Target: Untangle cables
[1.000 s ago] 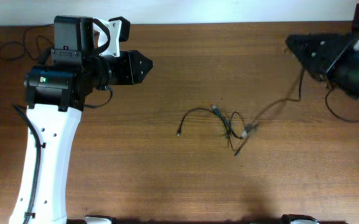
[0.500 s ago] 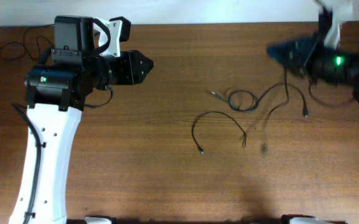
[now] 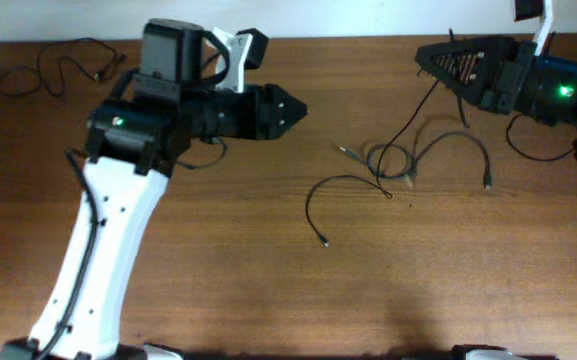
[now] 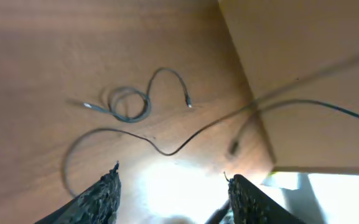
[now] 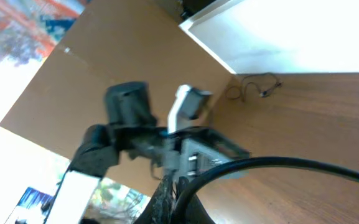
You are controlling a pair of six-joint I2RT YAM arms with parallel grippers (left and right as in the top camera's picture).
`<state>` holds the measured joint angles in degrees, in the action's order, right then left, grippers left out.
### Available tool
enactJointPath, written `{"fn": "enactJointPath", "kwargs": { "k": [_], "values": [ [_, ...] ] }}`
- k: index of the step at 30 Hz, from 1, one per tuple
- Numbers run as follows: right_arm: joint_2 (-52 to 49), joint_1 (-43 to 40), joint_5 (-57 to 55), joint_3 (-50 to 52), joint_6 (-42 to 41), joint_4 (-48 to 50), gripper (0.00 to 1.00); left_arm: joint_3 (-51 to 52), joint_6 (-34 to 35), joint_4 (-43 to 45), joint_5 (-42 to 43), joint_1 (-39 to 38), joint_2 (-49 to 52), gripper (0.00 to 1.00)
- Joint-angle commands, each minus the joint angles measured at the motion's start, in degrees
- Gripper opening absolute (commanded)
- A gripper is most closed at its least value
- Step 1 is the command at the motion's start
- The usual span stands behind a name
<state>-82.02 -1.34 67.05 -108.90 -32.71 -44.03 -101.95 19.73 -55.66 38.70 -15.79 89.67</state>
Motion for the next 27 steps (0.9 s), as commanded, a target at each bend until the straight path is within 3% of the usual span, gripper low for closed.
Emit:
{"fn": "enactJointPath", "kwargs": {
  "k": [1,6,11,14,17,27],
  "values": [
    [0.3,4.9,2.8,-0.5,1.0,3.5,0.04,-0.1,19.2,1.2,1.0,-2.9,5.3,0.59],
    [0.3,9.8,-0.4,-0.5,1.0,8.5,0.04,-0.1,35.5,1.1,2.9,-5.3,10.0,0.74],
    [0.3,12.5,-1.9,-0.5,1.8,9.0,0.04,-0.1,43.4,1.2,0.6,-5.6,10.1,0.78],
    [0.3,14.3,-3.5,-0.5,4.1,9.0,0.04,-0.1,48.5,1.1,4.1,-5.6,10.1,0.78],
    [0.3,16.8,-3.7,-0.5,6.5,10.1,0.04,-0.1,58.3,1.2,7.0,-6.2,10.1,0.8],
    [0.3,23.2,-8.6,-0.5,7.0,13.4,0.04,-0.1,62.1,1.2,17.1,-7.3,10.1,0.75]
  ]
}}
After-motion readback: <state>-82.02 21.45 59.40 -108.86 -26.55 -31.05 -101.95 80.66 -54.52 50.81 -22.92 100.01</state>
